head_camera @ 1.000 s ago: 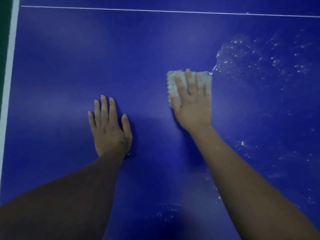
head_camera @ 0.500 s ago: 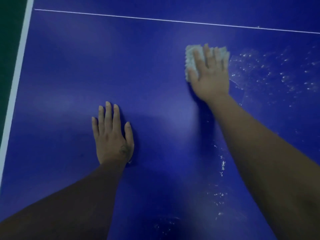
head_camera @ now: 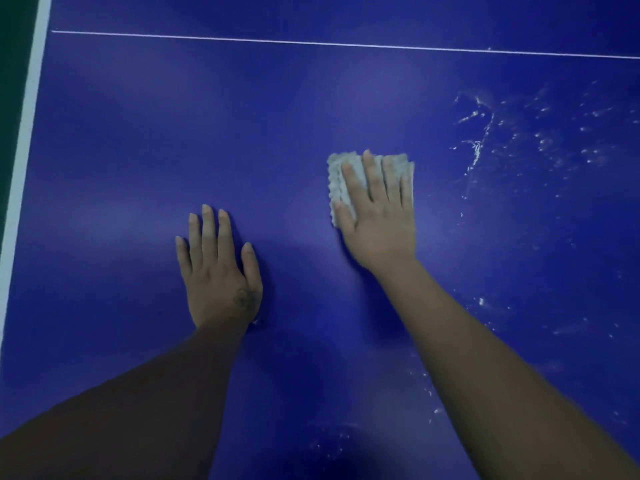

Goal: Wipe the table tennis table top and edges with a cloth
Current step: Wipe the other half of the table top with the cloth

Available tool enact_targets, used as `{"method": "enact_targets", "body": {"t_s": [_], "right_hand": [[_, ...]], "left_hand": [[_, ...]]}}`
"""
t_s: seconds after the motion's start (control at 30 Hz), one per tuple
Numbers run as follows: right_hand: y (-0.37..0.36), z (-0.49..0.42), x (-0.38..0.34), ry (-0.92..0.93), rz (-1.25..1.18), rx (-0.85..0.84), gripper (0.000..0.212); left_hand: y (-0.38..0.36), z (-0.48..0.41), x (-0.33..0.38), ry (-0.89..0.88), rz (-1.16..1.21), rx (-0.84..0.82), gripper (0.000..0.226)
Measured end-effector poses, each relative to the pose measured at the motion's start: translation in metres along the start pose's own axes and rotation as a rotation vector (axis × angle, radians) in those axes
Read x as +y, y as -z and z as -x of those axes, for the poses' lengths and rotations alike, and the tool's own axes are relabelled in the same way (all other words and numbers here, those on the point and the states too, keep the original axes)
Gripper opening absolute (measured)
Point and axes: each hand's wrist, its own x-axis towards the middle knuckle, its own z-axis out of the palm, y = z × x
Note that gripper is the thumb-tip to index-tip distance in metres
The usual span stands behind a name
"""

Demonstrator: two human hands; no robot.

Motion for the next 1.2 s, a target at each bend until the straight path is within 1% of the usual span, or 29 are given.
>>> {"method": "enact_targets", "body": {"t_s": [0.07,0.17,0.2,0.27,0.33,0.43,0.5,0.53,0.63,0.67,0.73,0.83,0.9,0.93,1.07,1.13,1.2], "right_hand": [[0.003,0.014,0.029,-0.038,0.005,0.001,0.063],[0.010,0.033,0.066,-0.272,-0.003,-0.032,0.065],[0.011,0.038,0.067,-0.346,-0.007,-0.027,0.066],[0.011,0.047,0.042,-0.441,0.011,0.010,0.066],[0.005,0.060,0.000,-0.417,0.023,0.035,0.065],[-0.001,0.104,-0.060,-0.198,-0.001,-0.018,0.062],[0.000,0.145,-0.067,-0.080,-0.020,-0.047,0.061],[0.001,0.164,-0.059,-0.059,-0.028,-0.056,0.061],[0.012,0.214,-0.021,-0.124,-0.018,-0.086,0.062],[0.016,0.226,-0.011,-0.162,-0.001,-0.099,0.062],[0.021,0.241,-0.006,-0.255,0.026,-0.114,0.063],[0.019,0.226,-0.034,-0.419,-0.012,-0.102,0.066],[0.012,0.197,-0.065,-0.447,-0.056,-0.095,0.067],[0.007,0.182,-0.083,-0.422,-0.071,-0.090,0.066],[-0.008,0.145,-0.156,-0.218,-0.118,-0.041,0.062],[-0.007,0.158,-0.184,-0.095,-0.130,-0.044,0.061],[-0.003,0.194,-0.190,0.066,-0.107,-0.106,0.061]], "left_hand": [[0.001,0.001,0.000,0.003,0.013,0.000,0.066],[0.002,0.001,0.001,0.006,0.024,0.005,0.066],[0.002,0.000,0.001,0.006,0.019,0.011,0.066],[0.002,-0.001,0.001,0.002,0.000,0.020,0.066],[0.002,0.000,0.001,-0.005,0.012,0.020,0.067],[0.003,0.002,-0.001,-0.012,0.044,0.033,0.067],[0.006,0.002,-0.003,-0.022,0.087,0.043,0.064],[0.007,0.002,-0.004,-0.030,0.127,0.042,0.062],[0.013,0.014,-0.023,-0.058,0.253,0.021,0.055],[0.016,0.028,-0.035,-0.074,0.233,0.018,0.054],[0.026,0.076,-0.066,-0.078,0.114,0.014,0.055],[0.042,0.162,-0.095,0.000,0.010,-0.030,0.059],[0.044,0.194,-0.097,0.059,0.000,-0.056,0.060],[0.043,0.199,-0.097,0.075,0.008,-0.057,0.060],[0.036,0.196,-0.100,0.074,0.012,-0.011,0.058],[0.034,0.199,-0.102,0.073,0.024,0.014,0.058],[0.033,0.199,-0.102,0.060,0.049,0.033,0.057]]}}
